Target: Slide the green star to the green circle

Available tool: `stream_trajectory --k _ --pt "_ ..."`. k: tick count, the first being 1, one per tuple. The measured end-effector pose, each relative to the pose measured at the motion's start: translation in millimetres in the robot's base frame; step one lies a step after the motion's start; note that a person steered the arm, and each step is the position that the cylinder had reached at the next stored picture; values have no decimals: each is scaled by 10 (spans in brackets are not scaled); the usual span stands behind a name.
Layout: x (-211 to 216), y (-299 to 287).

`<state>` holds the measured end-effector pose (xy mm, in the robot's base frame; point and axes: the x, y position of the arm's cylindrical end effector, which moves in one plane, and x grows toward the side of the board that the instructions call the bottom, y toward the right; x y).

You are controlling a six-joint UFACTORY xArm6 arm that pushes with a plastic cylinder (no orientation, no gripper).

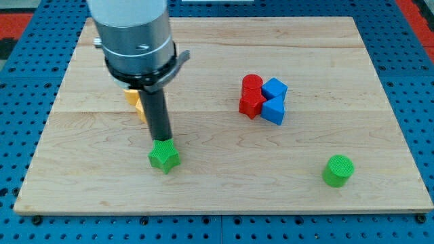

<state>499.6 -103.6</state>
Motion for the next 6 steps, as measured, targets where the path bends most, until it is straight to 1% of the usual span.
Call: stream_trajectory --k 1,2,3,5,6 --pt "-78 -623" --pt "149 -839" --pt "341 -378" --pt "419 1302" --pt "414 1397"
